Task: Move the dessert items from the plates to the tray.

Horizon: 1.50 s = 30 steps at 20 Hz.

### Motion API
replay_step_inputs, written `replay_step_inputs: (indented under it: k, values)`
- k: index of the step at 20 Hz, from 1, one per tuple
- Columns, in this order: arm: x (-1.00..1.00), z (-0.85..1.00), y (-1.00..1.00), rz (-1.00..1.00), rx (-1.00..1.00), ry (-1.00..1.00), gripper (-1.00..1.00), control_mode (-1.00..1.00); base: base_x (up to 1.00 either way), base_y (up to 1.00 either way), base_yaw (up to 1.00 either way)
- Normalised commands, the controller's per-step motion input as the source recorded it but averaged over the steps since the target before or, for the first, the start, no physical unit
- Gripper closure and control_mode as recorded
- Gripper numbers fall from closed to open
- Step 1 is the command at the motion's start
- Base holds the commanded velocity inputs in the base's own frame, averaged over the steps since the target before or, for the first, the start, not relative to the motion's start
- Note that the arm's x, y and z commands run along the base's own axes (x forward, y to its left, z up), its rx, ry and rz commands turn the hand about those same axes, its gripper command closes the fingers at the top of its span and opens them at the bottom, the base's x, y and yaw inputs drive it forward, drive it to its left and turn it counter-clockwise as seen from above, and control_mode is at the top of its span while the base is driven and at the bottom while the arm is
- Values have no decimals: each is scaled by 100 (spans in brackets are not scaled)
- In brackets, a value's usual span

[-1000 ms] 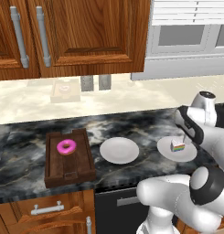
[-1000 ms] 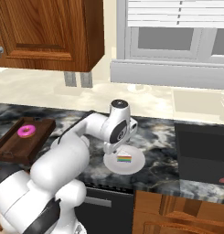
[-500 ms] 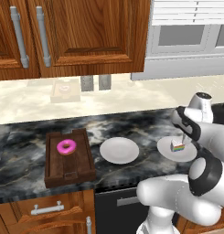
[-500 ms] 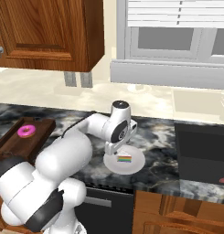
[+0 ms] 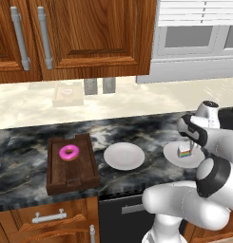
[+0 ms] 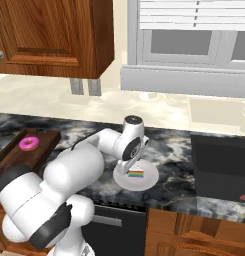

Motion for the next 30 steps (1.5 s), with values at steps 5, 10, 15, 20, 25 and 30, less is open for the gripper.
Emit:
replay_step_inputs:
  k: [5,10,15,20,25,30]
  values:
    - [3,0,-2,2,0,0,-100,-100,0,0,0]
    - [18,0,0,0,0,0,-100,-100,0,0,0]
    - [24,0,0,0,0,0,-100,-100,0,0,0]
    - [13,-11,-4,2,0,0,-100,-100,0,0,0]
    - [0,-28,-14,4,0,0,-100,-100,0,0,0]
    - [-5,-9,0,0,0,1,-100,-100,0,0,0]
